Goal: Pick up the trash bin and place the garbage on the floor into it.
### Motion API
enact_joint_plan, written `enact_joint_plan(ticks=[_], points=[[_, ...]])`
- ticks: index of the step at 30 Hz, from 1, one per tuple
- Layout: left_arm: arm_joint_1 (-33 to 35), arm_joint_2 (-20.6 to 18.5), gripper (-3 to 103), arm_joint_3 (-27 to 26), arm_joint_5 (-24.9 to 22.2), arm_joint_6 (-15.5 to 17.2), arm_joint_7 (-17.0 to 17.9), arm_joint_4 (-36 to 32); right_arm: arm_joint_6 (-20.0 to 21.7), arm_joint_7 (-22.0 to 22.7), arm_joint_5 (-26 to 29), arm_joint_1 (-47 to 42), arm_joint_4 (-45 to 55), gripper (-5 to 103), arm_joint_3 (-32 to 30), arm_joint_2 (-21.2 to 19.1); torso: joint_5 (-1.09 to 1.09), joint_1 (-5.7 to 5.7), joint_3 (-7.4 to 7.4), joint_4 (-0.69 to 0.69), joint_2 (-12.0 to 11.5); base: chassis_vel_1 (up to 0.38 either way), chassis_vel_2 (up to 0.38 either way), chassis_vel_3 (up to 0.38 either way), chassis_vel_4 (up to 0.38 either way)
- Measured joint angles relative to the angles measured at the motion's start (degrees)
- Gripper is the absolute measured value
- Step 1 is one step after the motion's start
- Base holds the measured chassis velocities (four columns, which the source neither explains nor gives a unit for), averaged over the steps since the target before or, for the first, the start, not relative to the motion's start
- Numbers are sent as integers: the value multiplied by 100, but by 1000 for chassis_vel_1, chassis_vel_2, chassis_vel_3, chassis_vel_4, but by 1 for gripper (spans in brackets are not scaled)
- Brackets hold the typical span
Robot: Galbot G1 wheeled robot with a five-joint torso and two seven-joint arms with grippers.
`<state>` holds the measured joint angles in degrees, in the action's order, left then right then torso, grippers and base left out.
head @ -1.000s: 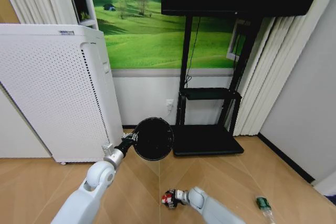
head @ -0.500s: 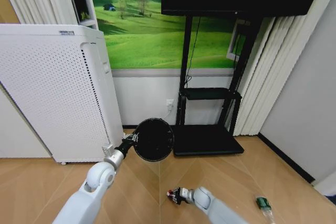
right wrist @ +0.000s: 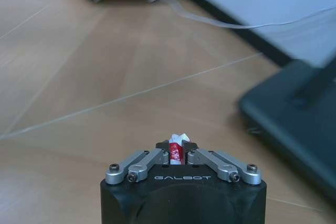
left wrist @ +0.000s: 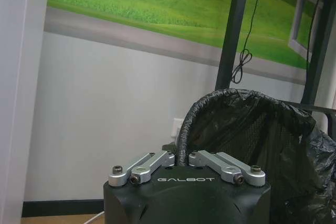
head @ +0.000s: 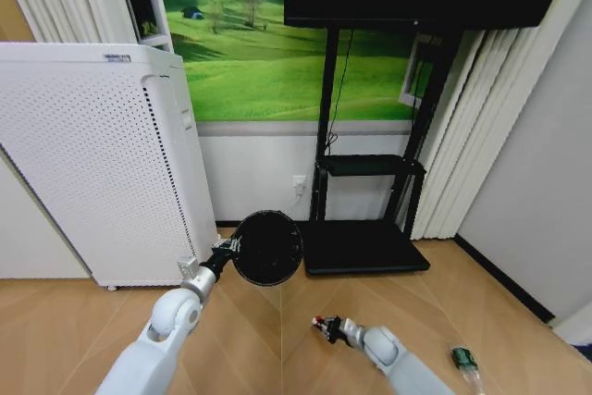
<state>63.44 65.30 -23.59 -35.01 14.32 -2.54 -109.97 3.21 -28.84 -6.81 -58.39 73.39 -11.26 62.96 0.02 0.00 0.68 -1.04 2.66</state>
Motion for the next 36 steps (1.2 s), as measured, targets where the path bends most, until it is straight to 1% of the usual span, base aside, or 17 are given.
enact_joint_plan(ticks=[2,3,5,6,9,12,15,17,18,21,22,24,29,32,33,35,36], points=[[49,-6,6,-49,18,-12,-9,13,11,5,377,-95,130,11,-599,-8,-2,0,0,1,0,0,0,0,0],[49,-6,6,-49,18,-12,-9,13,11,5,377,-95,130,11,-599,-8,-2,0,0,1,0,0,0,0,0],[51,2,6,-51,42,-20,-8,60,77,88,715,-155,319,11,-1085,-49,-2,0,0,-1,0,0,0,0,0],[51,2,6,-51,42,-20,-8,60,77,88,715,-155,319,11,-1085,-49,-2,0,0,-1,0,0,0,0,0],[46,21,6,-24,83,-22,11,124,192,290,1026,-202,517,11,-1386,-101,-3,0,0,-1,0,0,0,0,0],[74,31,6,50,86,-10,109,104,417,564,1391,-209,927,11,-1782,-133,-1,0,0,1,0,0,0,0,0],[55,19,6,106,51,12,149,83,506,615,1506,-215,1082,11,-1925,-132,-2,0,0,1,0,0,0,0,0],[-47,5,6,248,-30,49,225,103,642,684,1808,-222,1466,11,-2337,-70,-2,0,0,-1,0,0,0,0,0],[-47,5,6,248,-30,49,225,103,642,684,1808,-222,1466,11,-2337,-70,-2,0,0,-1,0,0,0,0,0],[-101,26,6,393,-122,56,276,285,764,703,2464,-324,2030,11,-2745,-38,-2,0,0,0,0,0,0,0,0],[-101,26,6,393,-122,56,276,285,764,703,2464,-324,2030,11,-2745,-38,-2,0,0,0,0,0,0,0,0],[-174,88,6,522,-143,55,276,518,841,759,2877,-424,2418,11,-2864,-61,-2,0,0,0,0,0,0,0,0],[-388,216,6,783,-216,43,288,937,850,946,3129,-619,2896,11,-2858,-29,-2,0,0,1,-1,0,0,0,0],[-783,312,6,1317,-368,21,329,1284,896,1096,3251,-829,3412,11,-2725,51,-2,0,0,-1,0,0,0,0,0],[-783,312,6,1317,-368,21,329,1284,896,1096,3251,-829,3412,11,-2725,51,-2,0,0,-1,0,0,0,0,0],[-1130,393,6,1697,-397,21,388,1532,939,1194,3254,-913,3679,11,-2606,105,-3,0,1,0,0,0,0,0,0],[-1130,393,6,1697,-397,21,388,1532,939,1194,3254,-913,3679,11,-2606,105,-3,0,1,0,0,0,0,0,0]])
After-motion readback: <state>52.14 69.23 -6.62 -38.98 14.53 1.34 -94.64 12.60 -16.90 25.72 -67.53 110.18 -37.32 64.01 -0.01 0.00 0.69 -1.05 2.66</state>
